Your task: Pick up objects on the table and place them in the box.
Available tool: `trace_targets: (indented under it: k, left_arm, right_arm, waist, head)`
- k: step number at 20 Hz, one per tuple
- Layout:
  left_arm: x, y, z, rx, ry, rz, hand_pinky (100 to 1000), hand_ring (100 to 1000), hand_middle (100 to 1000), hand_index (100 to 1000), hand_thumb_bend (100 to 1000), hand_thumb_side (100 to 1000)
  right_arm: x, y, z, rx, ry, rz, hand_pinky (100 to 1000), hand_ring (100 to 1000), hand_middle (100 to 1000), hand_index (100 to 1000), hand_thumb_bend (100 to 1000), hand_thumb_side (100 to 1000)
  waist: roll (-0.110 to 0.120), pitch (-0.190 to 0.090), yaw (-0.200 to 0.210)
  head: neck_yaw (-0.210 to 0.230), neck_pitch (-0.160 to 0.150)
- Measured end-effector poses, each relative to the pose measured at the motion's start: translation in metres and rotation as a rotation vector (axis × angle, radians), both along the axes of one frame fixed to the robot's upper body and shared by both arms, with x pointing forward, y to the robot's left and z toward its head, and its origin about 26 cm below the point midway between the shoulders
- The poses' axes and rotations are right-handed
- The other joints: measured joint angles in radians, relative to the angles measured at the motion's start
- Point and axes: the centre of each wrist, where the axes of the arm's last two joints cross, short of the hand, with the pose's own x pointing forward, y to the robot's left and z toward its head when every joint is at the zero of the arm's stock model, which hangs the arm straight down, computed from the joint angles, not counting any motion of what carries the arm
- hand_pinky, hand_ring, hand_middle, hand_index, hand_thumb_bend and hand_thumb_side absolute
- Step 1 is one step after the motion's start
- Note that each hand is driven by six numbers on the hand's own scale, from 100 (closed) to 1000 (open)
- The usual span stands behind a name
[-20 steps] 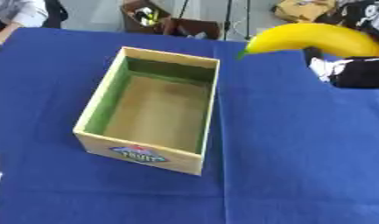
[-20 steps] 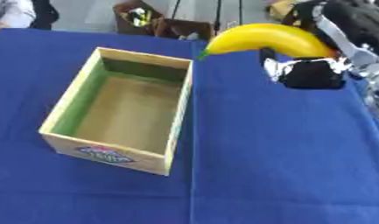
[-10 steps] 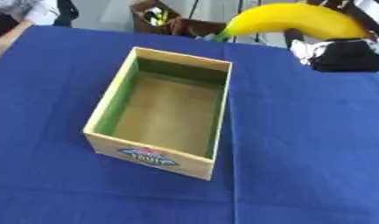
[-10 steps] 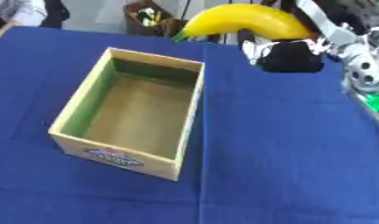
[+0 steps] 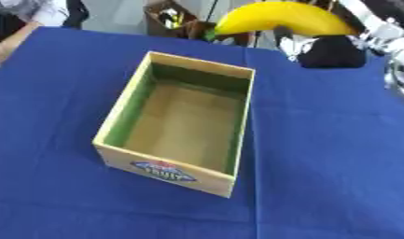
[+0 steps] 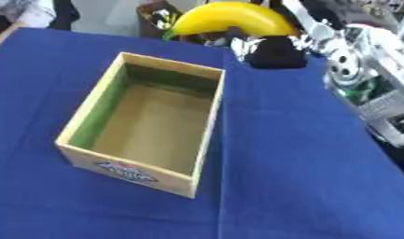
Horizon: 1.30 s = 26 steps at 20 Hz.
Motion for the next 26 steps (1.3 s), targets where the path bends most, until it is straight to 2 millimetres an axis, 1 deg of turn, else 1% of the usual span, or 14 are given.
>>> trace_targets:
  k: [6, 12, 15, 21, 26]
  left_arm:
    - [0.000, -0.002, 0.002, -0.010, -0.015, -0.009, 563, 698, 758, 901, 100, 1000]
    - [0.001, -0.005, 0.005, -0.024, -0.046, -0.014, 569, 702, 760, 899, 100, 1000]
    - [0.001, -0.007, 0.008, -0.030, -0.071, -0.010, 570, 702, 760, 900, 100, 1000]
    - [0.001, -0.008, 0.009, -0.039, -0.087, -0.006, 570, 702, 760, 900, 100, 1000]
    - [0.001, -0.010, 0.010, -0.038, -0.092, -0.012, 570, 702, 760, 899, 100, 1000]
  right_arm:
    - [0.020, 0.014, -0.003, -0.008, -0.023, -0.004, 666, 732, 323, 499, 100, 474]
    - [0.043, 0.027, -0.023, -0.038, 0.026, -0.014, 666, 732, 323, 500, 100, 476]
    - [0.052, 0.033, -0.033, -0.053, 0.053, -0.018, 666, 732, 324, 501, 100, 475]
    - [0.066, 0.038, -0.047, -0.082, 0.076, -0.032, 668, 733, 330, 507, 100, 481]
    - [0.073, 0.047, -0.058, -0.109, 0.105, -0.014, 667, 733, 329, 506, 100, 482]
  waist:
    - [-0.001, 0.003, 0.007]
    - [-0.003, 0.010, 0.021]
    - [-0.003, 0.016, 0.025]
    - [-0.005, 0.017, 0.026]
    - [-0.006, 0.019, 0.032]
  head:
    - [-0.018, -0.001]
    - [-0.032, -0.002]
    - [-0.041, -0.009]
    - [-0.049, -0.010]
    - [-0.056, -0.010]
